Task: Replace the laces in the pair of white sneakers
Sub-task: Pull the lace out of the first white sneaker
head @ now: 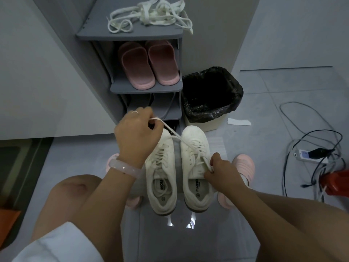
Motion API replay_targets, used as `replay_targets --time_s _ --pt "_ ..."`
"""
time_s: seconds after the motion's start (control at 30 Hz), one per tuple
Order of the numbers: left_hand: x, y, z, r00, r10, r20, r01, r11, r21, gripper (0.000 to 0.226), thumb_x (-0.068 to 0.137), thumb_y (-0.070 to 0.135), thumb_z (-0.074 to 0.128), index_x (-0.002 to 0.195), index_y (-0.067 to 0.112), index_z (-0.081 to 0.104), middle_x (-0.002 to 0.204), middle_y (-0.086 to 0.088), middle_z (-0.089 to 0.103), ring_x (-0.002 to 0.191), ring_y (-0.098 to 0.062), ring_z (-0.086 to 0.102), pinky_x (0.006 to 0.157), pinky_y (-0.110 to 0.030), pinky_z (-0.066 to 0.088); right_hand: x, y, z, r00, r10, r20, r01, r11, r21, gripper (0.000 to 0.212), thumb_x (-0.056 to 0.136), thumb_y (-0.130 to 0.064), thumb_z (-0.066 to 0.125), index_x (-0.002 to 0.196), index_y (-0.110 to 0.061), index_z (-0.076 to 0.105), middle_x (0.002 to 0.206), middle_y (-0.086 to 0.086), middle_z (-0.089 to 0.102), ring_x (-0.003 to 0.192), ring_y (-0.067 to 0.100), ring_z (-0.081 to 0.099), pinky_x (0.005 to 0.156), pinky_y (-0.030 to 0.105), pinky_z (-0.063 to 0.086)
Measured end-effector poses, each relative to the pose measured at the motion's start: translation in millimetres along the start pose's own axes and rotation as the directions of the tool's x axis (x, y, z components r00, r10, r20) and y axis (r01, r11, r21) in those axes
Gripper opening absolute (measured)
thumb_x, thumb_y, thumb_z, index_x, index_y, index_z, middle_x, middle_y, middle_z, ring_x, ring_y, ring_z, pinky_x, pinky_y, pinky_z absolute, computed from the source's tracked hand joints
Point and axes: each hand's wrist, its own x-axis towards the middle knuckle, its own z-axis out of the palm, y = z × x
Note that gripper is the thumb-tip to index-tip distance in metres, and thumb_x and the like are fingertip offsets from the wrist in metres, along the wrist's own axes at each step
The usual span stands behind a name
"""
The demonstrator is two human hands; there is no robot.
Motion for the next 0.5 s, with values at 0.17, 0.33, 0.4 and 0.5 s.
replay_targets --time_s 0.17,0.33,0.4,0.5 --pt "-3 -9 10 0.834 0.064 0.548 -0.064 0.998 -0.019 0.053 0.075 0.013 0.061 0.127 0.019 0.052 0.135 -0.009 0.043 0.125 -0.028 0.038 0.104 -0.041 0.029 -1 -2 -1 1.000 0.001 -0.010 -0.001 0.998 0.061 0.039 0.090 -0.054 0.042 0.108 -0.019 0.042 0.086 0.004 0.058 0.078 0.021 0.058 0.066 0.032 0.047" --pt "-48 22 17 0.876 0.205 0.437 -0.082 0.955 -0.285 0.013 0.084 0.011 0.055 0.095 0.009 0.059 0.097 -0.008 0.057 0.089 -0.024 0.054 0.075 -0.027 0.040 10 -8 -8 0.979 -0.093 -0.180 0.120 0.982 0.144 0.027 0.095 -0.020 0.045 0.118 -0.011 0.058 0.114 0.010 0.058 0.096 0.020 0.055 0.078 0.025 0.039" --pt "-61 24 25 0.756 0.154 0.636 -0.046 0.982 -0.183 0.020 0.091 0.030 0.048 0.081 0.013 0.049 0.082 -0.003 0.055 0.082 -0.022 0.057 0.068 -0.029 0.041 13 -14 -7 0.976 -0.115 -0.188 0.131 0.988 0.078 0.024 0.093 -0.020 0.049 0.110 -0.009 0.061 0.110 0.010 0.057 0.096 0.022 0.056 0.077 0.026 0.040" --pt "-74 25 39 0.607 0.096 0.789 -0.068 0.995 -0.069 0.029 0.091 0.039 0.047 0.100 0.011 0.048 0.095 -0.008 0.061 0.088 -0.025 0.059 0.073 -0.033 0.045 16 -23 -6 0.973 -0.153 -0.172 0.130 0.982 -0.135 0.016 0.093 -0.013 0.045 0.099 -0.004 0.057 0.104 0.011 0.055 0.091 0.025 0.056 0.070 0.028 0.038"
